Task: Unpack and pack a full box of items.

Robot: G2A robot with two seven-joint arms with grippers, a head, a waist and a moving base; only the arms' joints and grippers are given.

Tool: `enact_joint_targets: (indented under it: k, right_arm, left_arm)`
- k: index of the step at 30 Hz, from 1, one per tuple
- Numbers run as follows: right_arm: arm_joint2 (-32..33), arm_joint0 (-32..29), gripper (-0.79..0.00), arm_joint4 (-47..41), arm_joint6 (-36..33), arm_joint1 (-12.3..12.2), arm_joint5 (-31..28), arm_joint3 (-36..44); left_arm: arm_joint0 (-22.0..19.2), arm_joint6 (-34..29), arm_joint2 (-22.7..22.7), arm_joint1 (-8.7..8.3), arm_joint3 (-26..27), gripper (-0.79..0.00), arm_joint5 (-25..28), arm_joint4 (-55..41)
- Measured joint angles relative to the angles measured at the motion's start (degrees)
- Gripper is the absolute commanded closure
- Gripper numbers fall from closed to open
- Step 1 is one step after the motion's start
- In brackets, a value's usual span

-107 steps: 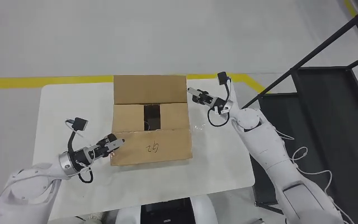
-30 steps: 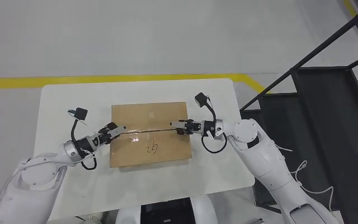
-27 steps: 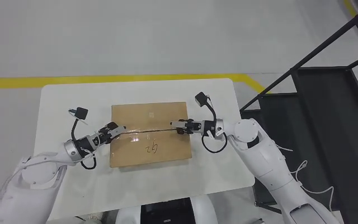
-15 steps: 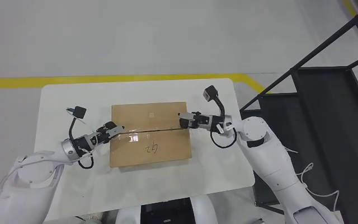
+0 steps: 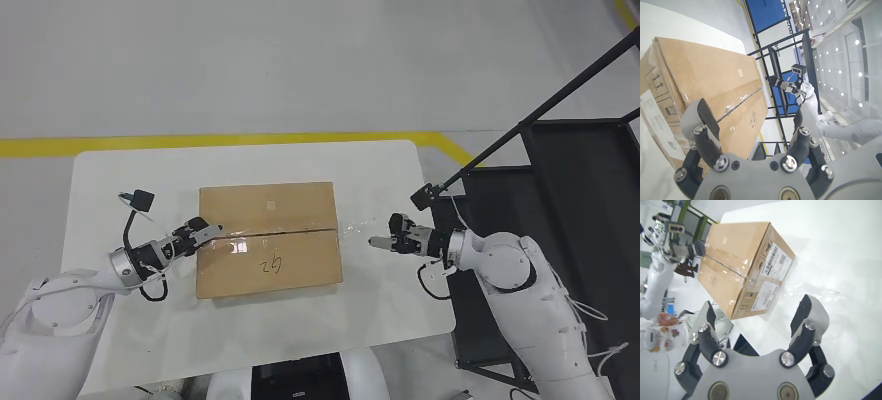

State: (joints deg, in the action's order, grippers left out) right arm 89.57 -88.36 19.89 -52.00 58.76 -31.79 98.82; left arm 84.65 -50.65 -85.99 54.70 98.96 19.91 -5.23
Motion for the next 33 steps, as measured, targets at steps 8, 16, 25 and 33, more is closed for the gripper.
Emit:
enact_joint_targets:
  k: [8, 16, 25, 33]
  right_arm:
    - [-2.6, 4.2, -0.785, 21.6, 11.1, -0.2, -12.0, -9.2]
    - [-4.9, 6.6, -0.785, 29.7, 14.6, -0.1, -13.5, -12.8]
    - [-4.9, 6.6, -0.785, 29.7, 14.6, -0.1, -13.5, -12.8]
    - [-8.1, 8.0, -0.785, 37.6, 17.0, 0.2, -9.4, -13.7]
  left_arm:
    - [0.0, 0.0, 0.0, 0.0, 0.0, -0.785, 0.0, 0.0]
    - [0.0, 0.0, 0.0, 0.0, 0.0, -0.785, 0.0, 0.0]
    - [0.0, 0.0, 0.0, 0.0, 0.0, -0.785, 0.0, 0.0]
    - [0.0, 0.0, 0.0, 0.0, 0.0, -0.785, 0.0, 0.0]
